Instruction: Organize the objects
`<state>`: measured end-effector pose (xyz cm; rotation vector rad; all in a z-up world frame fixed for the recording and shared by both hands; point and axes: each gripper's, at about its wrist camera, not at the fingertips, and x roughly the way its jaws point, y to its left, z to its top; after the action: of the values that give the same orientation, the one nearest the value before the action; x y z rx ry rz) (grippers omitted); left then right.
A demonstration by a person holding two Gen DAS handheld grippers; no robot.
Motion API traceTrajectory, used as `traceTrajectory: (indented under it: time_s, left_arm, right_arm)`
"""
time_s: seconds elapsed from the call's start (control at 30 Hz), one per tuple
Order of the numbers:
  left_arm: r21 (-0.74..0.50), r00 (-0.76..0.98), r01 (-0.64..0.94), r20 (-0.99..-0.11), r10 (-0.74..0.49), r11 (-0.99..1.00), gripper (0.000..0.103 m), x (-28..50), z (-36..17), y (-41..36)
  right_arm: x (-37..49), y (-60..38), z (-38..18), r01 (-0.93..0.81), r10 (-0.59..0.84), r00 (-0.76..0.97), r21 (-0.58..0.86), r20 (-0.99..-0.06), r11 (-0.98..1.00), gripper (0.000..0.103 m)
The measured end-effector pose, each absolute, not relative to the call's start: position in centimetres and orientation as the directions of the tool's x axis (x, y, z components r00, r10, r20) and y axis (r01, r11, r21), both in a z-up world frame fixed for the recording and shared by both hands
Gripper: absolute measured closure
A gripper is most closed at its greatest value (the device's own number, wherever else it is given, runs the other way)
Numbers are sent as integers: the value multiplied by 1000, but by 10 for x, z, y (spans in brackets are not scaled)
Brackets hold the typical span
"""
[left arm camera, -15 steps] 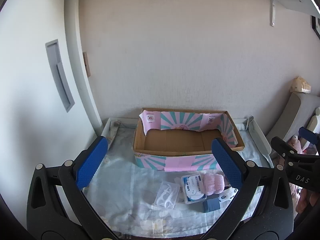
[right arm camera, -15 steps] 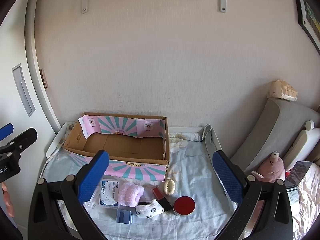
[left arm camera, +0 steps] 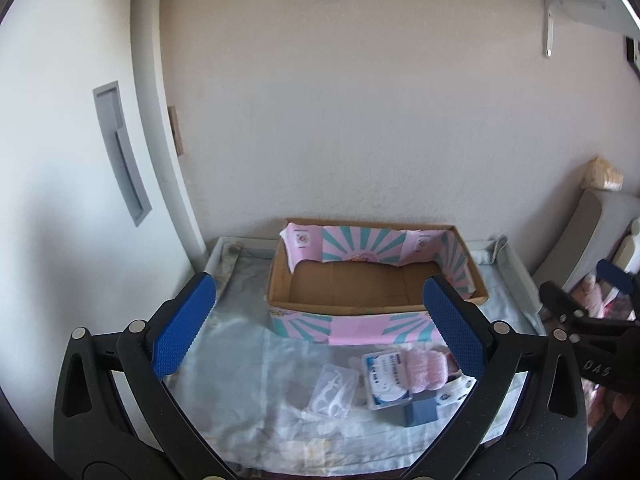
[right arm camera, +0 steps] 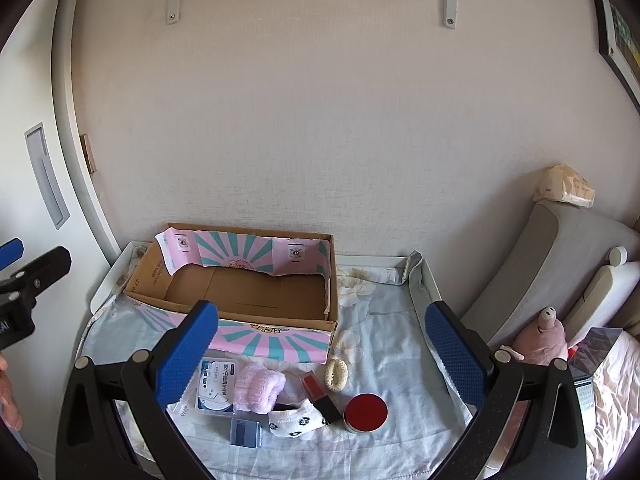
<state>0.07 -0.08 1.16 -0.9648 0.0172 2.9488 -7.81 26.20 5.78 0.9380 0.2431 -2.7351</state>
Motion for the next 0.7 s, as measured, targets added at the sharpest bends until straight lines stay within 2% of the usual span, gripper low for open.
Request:
traceTrajectory:
  time_s: [0.7]
  left_arm:
    - [-4, -767, -80, -638, 64, -997, 0, -5, 1, 2]
  right_arm:
    - [-77, 265, 58, 282, -190, -757, -51, -625, -958, 0]
